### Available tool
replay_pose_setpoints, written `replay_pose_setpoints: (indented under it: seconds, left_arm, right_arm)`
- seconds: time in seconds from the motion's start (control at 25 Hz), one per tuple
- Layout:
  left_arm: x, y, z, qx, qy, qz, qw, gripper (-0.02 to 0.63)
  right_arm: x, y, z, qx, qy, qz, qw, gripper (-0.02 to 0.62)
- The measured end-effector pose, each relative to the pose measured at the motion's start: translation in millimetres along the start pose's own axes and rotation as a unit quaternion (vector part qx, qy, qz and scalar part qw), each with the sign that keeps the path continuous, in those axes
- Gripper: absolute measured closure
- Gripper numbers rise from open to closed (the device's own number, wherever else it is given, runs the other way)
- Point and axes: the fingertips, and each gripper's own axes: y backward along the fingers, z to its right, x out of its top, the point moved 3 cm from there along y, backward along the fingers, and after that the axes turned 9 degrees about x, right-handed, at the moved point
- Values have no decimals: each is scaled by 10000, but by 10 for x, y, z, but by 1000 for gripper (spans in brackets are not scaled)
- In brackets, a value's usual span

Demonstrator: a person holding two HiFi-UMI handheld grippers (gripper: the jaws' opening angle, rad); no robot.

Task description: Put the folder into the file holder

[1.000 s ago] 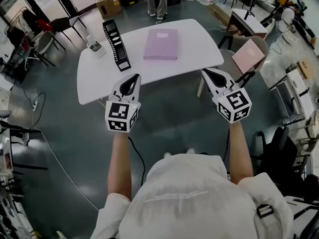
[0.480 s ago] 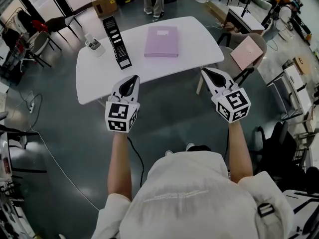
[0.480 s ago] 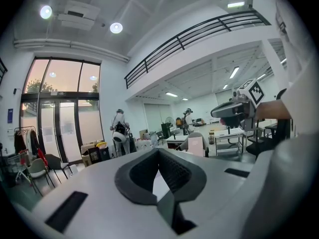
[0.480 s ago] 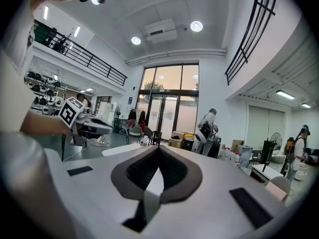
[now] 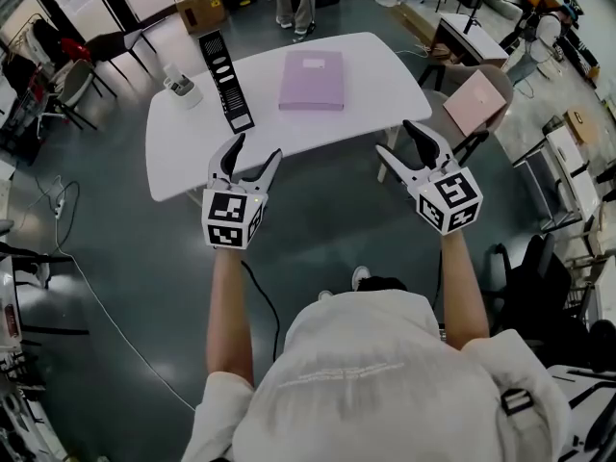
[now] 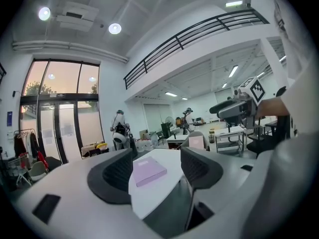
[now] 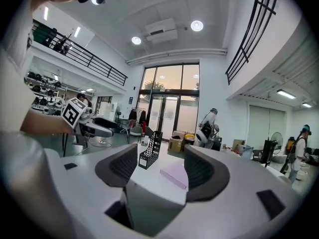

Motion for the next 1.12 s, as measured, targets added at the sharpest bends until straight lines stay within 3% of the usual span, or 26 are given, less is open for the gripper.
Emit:
replay_pose_setpoints:
  seconds: [0.48,0.72,1.12]
  left_arm:
    - [-125,-177,-51,-120,176,-234,9995,298]
    - [-306,-423,46,-316,269,-483,9980,299]
    - [-494,-1390,7,-209,484,-966,9939,310]
  right_arm:
    - [-157,-65,125,-67,-68,-194,9998,290]
    - [-335,-216,417,-184,-278,-223,9992,290]
    - [-639,-878,1296,170,-609,-240,9977,287]
